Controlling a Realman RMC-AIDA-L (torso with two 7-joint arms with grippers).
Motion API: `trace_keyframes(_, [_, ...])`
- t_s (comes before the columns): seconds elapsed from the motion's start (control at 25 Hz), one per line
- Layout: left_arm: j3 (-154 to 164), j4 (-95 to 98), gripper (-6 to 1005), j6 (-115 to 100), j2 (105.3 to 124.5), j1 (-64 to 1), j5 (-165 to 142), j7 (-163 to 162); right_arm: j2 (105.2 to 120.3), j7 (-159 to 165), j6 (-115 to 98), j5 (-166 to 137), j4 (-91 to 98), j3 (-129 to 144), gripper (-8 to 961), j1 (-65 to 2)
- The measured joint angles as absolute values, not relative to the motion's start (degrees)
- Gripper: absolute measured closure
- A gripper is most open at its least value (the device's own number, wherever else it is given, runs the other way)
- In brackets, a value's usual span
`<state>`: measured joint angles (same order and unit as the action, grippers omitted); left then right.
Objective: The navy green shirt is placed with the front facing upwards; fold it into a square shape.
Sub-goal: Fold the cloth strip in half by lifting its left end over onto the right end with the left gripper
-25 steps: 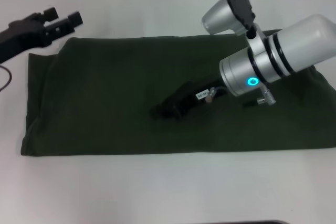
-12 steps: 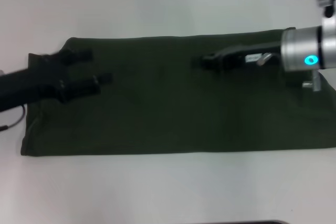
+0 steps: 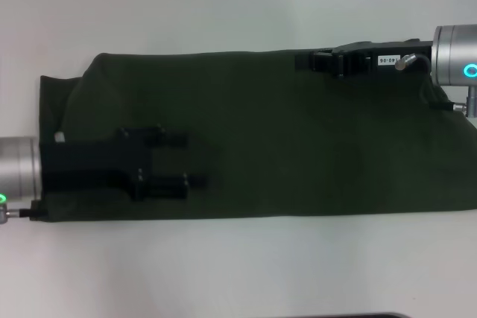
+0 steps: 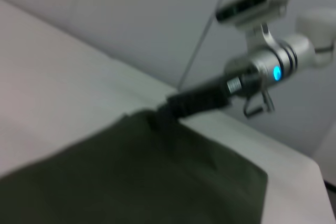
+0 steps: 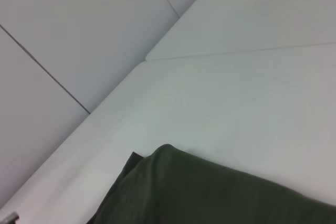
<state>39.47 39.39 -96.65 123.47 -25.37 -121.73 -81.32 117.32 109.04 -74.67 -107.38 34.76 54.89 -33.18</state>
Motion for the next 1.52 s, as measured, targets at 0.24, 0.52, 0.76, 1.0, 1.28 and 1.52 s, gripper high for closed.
trace_keyframes(0.24, [41.5,39.1,112,-96.2,123.60,-26.1,-125.4,-82.7,117.26,109.1,-74.7,-107.4,34.8,54.8,933,-33.1])
trace_keyframes(0.52, [42.1,38.5,112,-94.5,123.67,-26.2,-128.3,-84.3,117.22,109.0,-74.7,-107.5,34.8,54.8,933,-33.0])
trace_keyframes(0.76, [43.1,38.5,112,-93.3,123.75,-26.3,-130.0,-85.2,117.15,109.0,-74.5,-107.5,34.9,54.8,933,-33.0])
trace_keyframes(1.0, [43.5,38.4,112,-93.0,123.75,-26.5,-130.6,-85.4,117.15,109.0,-74.5,-107.5,34.9,54.8,932,-33.0])
trace_keyframes(1.28, [44.2,37.7,112,-90.5,123.75,-27.2,-132.6,-87.1,117.15,109.0,-74.6,-107.4,35.0,54.3,932,-33.0])
trace_keyframes(1.52, [44.4,37.3,113,-89.3,123.75,-27.7,-132.7,-87.9,117.15,109.0,-74.6,-107.5,35.0,54.1,932,-33.2])
